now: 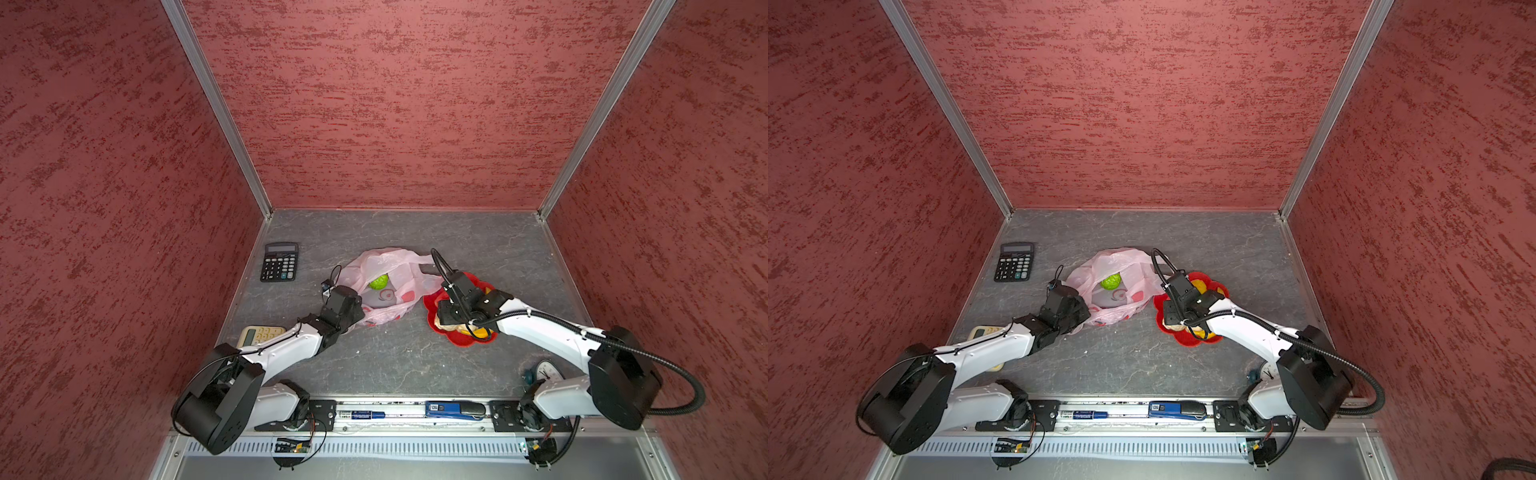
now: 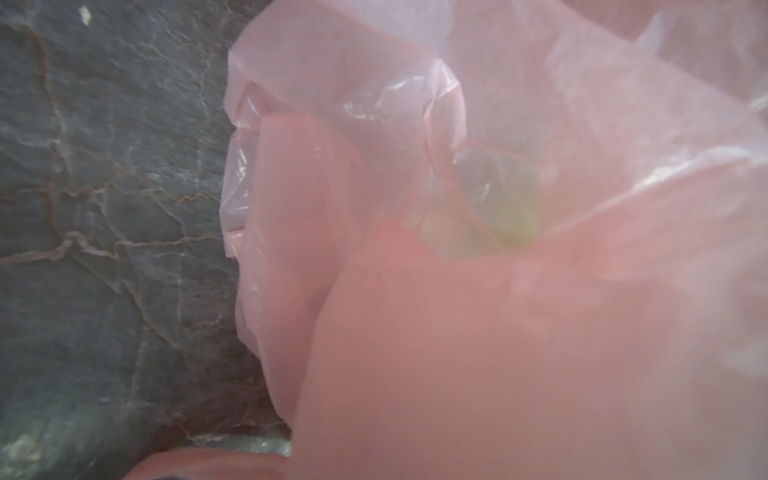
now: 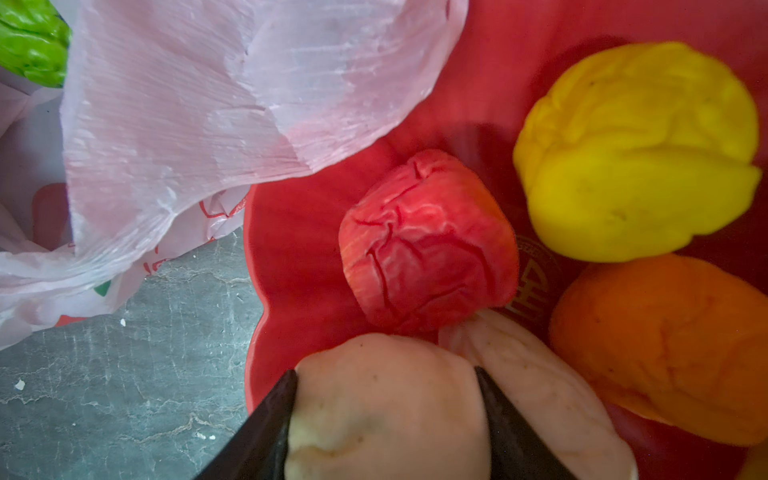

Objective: Take the fake fruits out of the plastic bag
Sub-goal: 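Lower the pale round fruit onto the red plate and open the right gripper, then move the right gripper back over the bag mouth and lower it inside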

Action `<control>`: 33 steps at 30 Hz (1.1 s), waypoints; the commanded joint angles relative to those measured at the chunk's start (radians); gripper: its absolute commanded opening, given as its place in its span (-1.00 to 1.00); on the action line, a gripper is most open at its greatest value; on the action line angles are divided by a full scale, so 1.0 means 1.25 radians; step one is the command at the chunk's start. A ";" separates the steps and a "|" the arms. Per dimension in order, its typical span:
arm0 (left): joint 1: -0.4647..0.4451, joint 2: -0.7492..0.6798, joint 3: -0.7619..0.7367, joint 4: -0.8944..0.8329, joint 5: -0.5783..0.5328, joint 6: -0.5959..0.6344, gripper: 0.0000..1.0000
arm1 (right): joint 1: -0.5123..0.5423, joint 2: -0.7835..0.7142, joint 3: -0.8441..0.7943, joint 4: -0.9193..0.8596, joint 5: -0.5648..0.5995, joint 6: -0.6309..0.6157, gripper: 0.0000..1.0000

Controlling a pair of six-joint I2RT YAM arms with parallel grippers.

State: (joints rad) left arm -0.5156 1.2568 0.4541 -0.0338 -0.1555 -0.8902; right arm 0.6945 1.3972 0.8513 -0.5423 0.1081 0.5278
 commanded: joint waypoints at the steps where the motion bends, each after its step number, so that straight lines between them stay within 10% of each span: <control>1: -0.003 0.006 0.000 0.004 -0.001 -0.002 -0.98 | -0.005 0.006 -0.005 0.017 -0.007 0.012 0.01; 16: -0.003 0.009 0.001 0.007 0.000 -0.002 -0.98 | -0.005 -0.015 0.004 0.007 0.009 0.008 0.46; 33: -0.002 0.017 -0.001 0.017 0.002 -0.001 -0.98 | -0.005 -0.049 0.061 -0.026 0.047 -0.014 0.51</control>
State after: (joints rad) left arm -0.5156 1.2690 0.4545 -0.0280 -0.1551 -0.8902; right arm 0.6941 1.3659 0.8879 -0.5602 0.1291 0.5213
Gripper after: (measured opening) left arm 0.048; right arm 0.756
